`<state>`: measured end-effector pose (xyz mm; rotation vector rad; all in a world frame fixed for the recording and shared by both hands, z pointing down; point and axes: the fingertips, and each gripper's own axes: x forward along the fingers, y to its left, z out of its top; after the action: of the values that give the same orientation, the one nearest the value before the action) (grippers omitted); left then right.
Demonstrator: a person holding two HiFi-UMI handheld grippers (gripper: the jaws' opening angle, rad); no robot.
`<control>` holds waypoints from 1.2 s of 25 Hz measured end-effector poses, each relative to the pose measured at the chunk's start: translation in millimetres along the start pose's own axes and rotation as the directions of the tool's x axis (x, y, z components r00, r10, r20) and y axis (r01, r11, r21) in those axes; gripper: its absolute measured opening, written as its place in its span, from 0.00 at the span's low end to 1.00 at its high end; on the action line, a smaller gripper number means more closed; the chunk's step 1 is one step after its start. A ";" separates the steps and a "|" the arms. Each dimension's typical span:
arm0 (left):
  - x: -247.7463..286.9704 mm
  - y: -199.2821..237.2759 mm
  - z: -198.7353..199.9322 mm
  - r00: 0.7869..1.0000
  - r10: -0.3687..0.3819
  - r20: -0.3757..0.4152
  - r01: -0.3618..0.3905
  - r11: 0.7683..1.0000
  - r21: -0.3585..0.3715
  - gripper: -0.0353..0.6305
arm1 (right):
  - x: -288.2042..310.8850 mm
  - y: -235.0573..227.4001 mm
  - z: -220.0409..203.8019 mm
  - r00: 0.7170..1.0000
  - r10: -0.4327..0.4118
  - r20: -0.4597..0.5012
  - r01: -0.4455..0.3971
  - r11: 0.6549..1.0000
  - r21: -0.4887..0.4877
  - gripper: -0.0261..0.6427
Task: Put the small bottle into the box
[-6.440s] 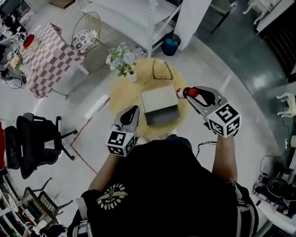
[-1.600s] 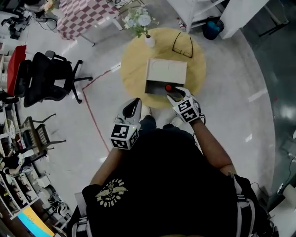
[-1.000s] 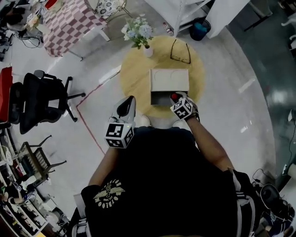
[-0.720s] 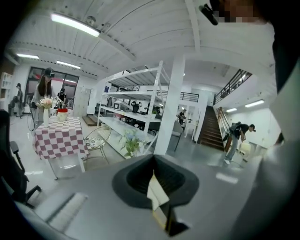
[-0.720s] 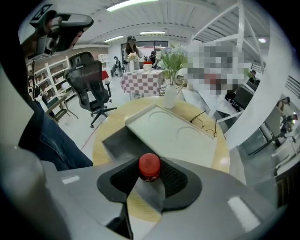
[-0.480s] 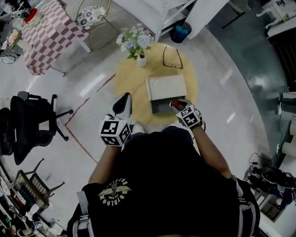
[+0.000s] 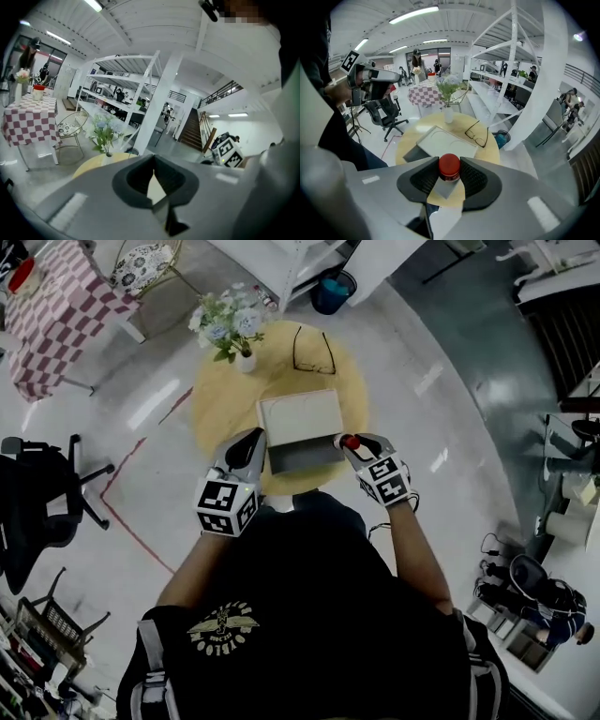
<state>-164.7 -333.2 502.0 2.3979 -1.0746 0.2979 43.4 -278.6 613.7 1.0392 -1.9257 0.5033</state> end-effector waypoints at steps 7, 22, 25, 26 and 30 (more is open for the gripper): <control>48.7 -30.3 -8.9 0.993 0.097 -0.065 -0.096 0.995 0.029 0.05 | 39.8 -69.2 -46.0 0.998 0.026 -0.056 -0.031 0.996 -0.082 0.26; 87.1 -73.0 -21.9 0.932 0.349 -0.102 -0.350 0.937 0.010 0.05 | 130.1 -101.6 -98.4 0.981 0.185 -0.066 -0.196 0.919 -0.342 0.27; 82.7 -79.7 -15.8 0.926 0.371 -0.075 -0.371 0.929 0.017 0.05 | 127.1 -102.4 -94.6 0.981 0.191 -0.035 -0.192 0.920 -0.341 0.35; 79.6 -80.7 -11.5 0.924 0.376 -0.061 -0.376 0.926 0.019 0.05 | 121.4 -103.5 -90.4 0.981 0.194 -0.021 -0.190 0.924 -0.331 0.39; 64.3 -79.8 6.8 0.924 0.383 0.002 -0.383 0.923 0.040 0.05 | 63.2 -96.5 -35.7 0.951 0.257 0.170 -0.200 0.936 -0.291 0.40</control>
<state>-62.3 -332.5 493.3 2.2023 -1.5483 0.4621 122.9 -339.3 681.4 0.7148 -2.2430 0.2552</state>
